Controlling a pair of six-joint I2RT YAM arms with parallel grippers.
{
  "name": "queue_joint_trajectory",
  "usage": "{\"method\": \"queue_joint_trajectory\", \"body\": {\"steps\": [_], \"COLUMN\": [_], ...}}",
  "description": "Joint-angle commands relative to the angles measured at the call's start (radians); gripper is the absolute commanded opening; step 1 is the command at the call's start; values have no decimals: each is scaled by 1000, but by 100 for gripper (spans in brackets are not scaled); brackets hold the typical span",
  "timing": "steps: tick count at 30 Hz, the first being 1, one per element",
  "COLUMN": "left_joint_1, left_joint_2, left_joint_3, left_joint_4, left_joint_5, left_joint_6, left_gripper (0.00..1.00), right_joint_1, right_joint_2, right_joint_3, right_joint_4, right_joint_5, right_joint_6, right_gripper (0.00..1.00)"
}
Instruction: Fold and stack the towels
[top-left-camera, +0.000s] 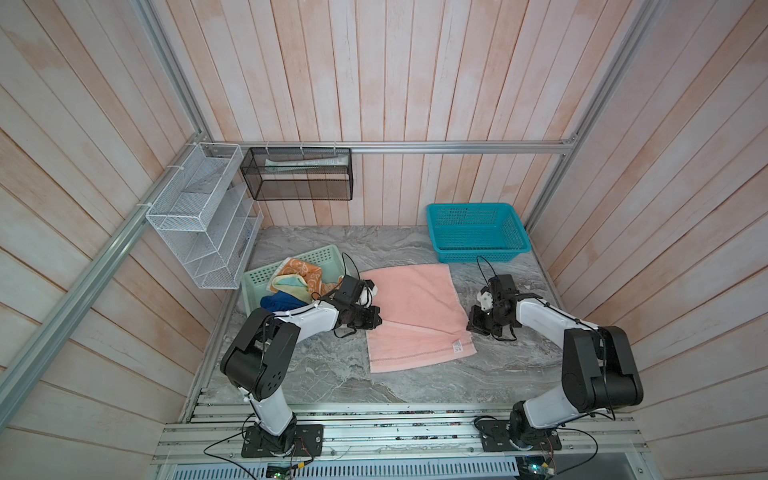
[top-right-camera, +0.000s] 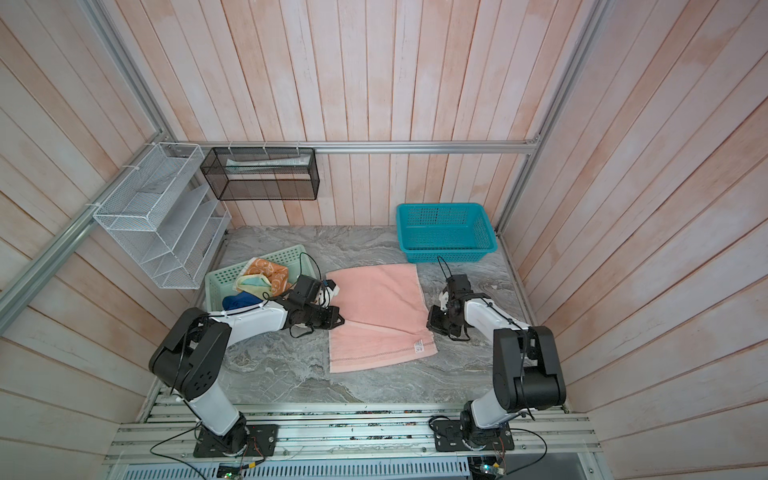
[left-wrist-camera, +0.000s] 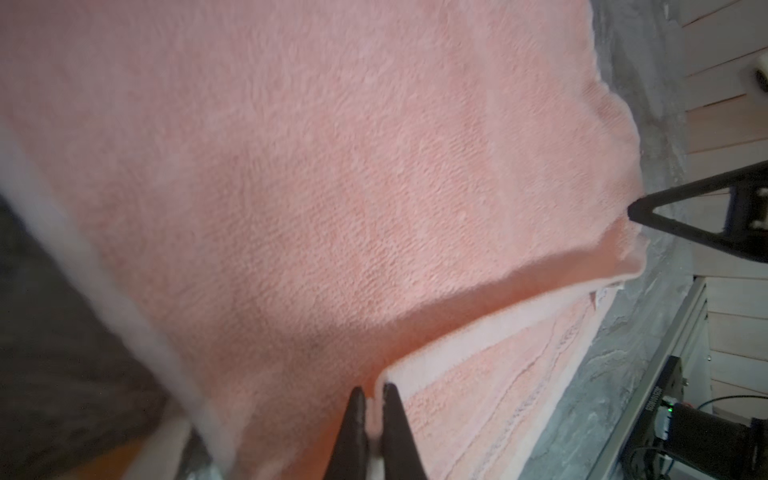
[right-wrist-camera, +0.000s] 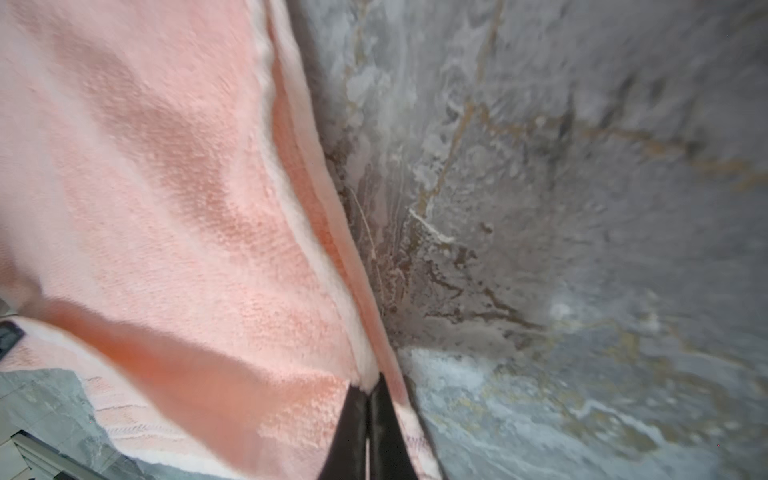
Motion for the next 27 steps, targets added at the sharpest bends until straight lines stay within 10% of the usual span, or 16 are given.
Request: {"method": "queue_joint_trajectory", "body": {"steps": [1,17,21,27], "left_joint_1": [0,-131,-155,-152], "left_joint_2": [-52,-239,-271,-406], "left_joint_3": [61,-211,-264,-299], "left_joint_4": [-65,12,47,-71], "left_joint_5": [-49,-92,-73,-143], "left_joint_6": [45,-77,-135,-157], "left_gripper": [0,0,32,41], "right_joint_1": [-14,11,30,31], "right_joint_2": [-54,-182,-192,-218], "right_joint_3": [82,-124,-157,-127], "right_joint_4": [-166,-151,-158,-207], "right_joint_5": [72,-55,-51,-18], "right_joint_6": [-75,15,31,29], "right_gripper": [0,0,8,19]}}
